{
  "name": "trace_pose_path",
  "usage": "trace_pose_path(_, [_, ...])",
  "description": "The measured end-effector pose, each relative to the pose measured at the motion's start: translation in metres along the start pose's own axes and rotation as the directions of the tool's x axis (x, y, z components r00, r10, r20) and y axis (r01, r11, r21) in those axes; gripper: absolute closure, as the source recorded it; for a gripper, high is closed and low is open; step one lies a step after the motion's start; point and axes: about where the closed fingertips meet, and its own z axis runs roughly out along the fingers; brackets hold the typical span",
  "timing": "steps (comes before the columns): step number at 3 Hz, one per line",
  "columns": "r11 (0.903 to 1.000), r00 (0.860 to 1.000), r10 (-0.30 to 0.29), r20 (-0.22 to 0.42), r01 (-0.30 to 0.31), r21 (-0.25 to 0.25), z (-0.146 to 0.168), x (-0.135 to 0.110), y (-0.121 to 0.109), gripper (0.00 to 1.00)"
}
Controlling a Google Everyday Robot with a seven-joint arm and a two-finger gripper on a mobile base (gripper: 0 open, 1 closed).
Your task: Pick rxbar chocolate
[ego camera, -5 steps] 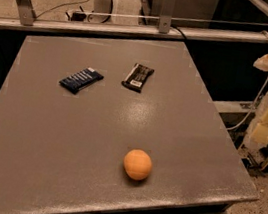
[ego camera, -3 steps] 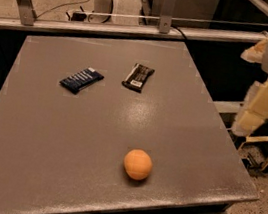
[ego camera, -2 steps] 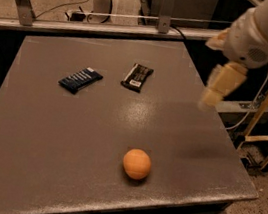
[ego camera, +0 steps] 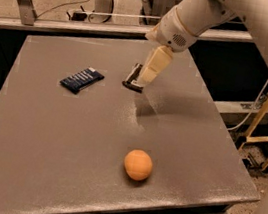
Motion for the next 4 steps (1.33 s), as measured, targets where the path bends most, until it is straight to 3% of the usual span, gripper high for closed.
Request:
trace_pose_path(1, [0.9987, 0.999, 0.048, -0.002, -0.048, -0.015, 0.034, -0.014, -0.018, 0.0])
trace_pose_path(2, [0.9928, 0.991, 0.12, -0.055, -0.12, 0.007, 0.06, -0.008, -0.03, 0.0])
trace_pose_path(4, [0.9842, 0.978, 0.175, -0.115, -0.17, 0.051, 0.087, 0.019, -0.052, 0.0])
